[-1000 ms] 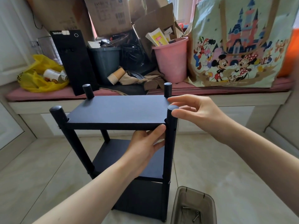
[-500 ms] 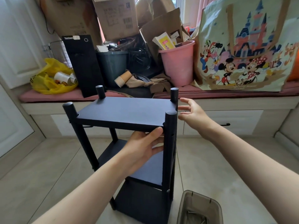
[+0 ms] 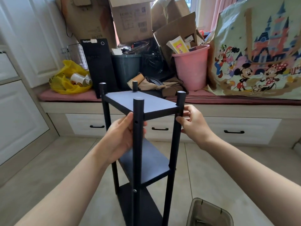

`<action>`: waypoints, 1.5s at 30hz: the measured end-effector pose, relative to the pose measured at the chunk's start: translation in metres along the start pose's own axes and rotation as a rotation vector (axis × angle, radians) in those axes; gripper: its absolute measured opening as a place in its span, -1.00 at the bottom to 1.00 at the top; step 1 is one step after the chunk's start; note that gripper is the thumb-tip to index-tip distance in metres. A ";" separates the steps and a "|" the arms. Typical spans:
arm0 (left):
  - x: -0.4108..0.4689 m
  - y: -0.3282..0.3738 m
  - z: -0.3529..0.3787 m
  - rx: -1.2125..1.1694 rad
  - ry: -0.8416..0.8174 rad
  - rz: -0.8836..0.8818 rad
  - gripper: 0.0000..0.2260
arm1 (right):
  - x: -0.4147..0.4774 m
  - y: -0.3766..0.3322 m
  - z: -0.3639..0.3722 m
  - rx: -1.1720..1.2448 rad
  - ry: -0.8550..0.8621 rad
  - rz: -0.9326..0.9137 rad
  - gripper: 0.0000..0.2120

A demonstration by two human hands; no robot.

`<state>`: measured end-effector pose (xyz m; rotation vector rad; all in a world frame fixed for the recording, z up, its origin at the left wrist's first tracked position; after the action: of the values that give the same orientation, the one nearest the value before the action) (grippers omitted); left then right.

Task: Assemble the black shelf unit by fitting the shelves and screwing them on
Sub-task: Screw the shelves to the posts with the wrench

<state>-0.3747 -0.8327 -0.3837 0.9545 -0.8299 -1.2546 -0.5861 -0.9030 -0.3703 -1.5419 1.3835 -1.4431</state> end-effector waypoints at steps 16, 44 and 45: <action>-0.005 0.029 -0.051 0.247 0.153 0.228 -0.92 | -0.027 -0.026 0.014 0.042 0.067 -0.112 -0.78; -0.059 0.062 -0.122 1.248 0.773 0.109 -0.66 | -0.080 -0.049 0.049 0.165 -0.251 -0.148 -0.70; -0.058 0.053 -0.116 1.176 0.683 0.032 -0.69 | -0.080 -0.050 0.049 0.147 -0.256 -0.162 -0.68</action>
<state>-0.2570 -0.7582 -0.3803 2.1225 -0.9860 -0.2242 -0.5144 -0.8250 -0.3607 -1.7059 1.0013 -1.3517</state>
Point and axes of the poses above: each hand's wrist, its own x-axis towards the middle knuckle, its own z-axis out of the palm, y = z × x, the point moved 8 cm from there along x, towards the middle knuckle, and after that the axes turned 15 degrees about y, right-handed, at the moved point
